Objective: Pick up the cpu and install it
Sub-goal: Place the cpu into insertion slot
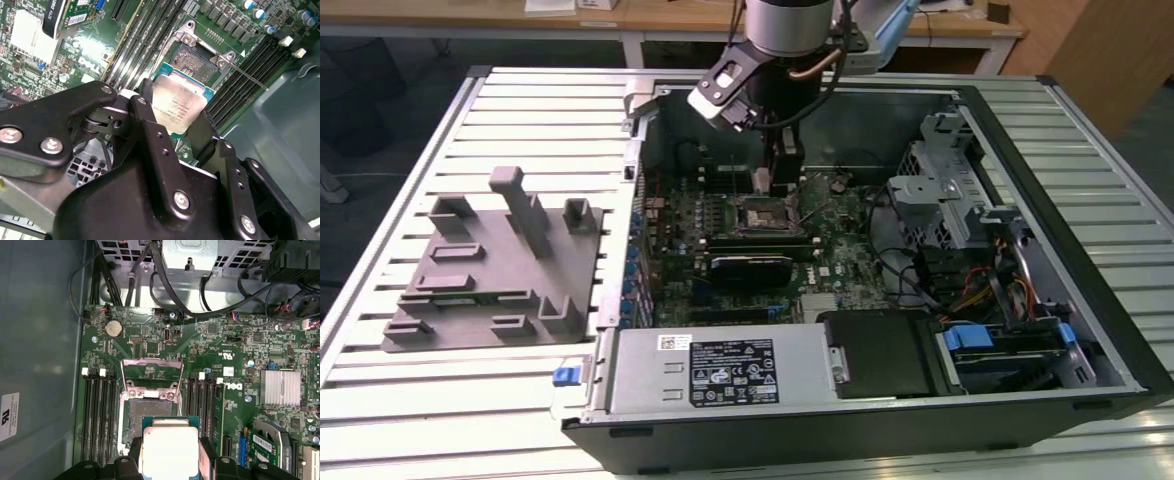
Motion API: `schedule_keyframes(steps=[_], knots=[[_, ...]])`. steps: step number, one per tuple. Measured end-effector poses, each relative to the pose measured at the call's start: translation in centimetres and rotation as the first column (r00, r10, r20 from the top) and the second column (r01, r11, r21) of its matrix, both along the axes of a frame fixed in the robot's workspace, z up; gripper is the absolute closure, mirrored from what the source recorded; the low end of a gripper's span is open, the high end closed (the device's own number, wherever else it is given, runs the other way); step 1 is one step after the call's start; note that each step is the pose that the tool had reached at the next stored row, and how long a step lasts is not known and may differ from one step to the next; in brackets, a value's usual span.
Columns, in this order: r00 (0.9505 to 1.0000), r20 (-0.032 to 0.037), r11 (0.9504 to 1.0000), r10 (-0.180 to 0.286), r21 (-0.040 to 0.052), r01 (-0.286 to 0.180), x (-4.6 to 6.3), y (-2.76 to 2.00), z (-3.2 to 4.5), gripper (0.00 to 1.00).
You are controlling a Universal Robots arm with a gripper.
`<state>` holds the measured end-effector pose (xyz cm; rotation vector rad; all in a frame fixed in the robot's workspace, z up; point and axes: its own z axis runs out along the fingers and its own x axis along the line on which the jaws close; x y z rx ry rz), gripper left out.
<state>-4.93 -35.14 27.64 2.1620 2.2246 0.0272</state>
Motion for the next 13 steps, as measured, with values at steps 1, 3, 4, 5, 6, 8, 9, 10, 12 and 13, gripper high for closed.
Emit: schedule_keyframes(steps=[1,3,4,5,6,8,9,10,12,13], knots=[[1.0000,-0.0001,1.0000,0.000,-0.0001,0.000,0.01,0.00,-0.02,0.47],[1.0000,0.0001,1.0000,0.000,0.0002,0.000,0.02,0.00,-0.10,0.47],[1.0000,0.0001,1.0000,0.000,0.0001,0.000,0.02,0.00,-0.13,0.47],[1.0000,0.0000,1.0000,0.000,0.0000,0.000,0.01,0.00,-0.15,0.47],[1.0000,-0.0001,1.0000,0.000,-0.0001,0.000,0.02,0.00,-0.17,0.47],[1.0000,0.0001,1.0000,0.000,0.0002,0.000,0.02,0.00,-0.25,0.47],[1.0000,0.0001,1.0000,0.000,0.0003,0.000,0.05,0.00,-0.31,0.47],[1.0000,0.0001,1.0000,0.000,0.0001,0.000,0.09,0.00,-0.37,0.47],[1.0000,0.0001,1.0000,-0.001,0.0001,0.001,0.22,0.02,-0.52,0.47],[1.0000,0.0001,1.0000,-0.001,0.0002,0.001,0.31,0.03,-0.60,0.47]])
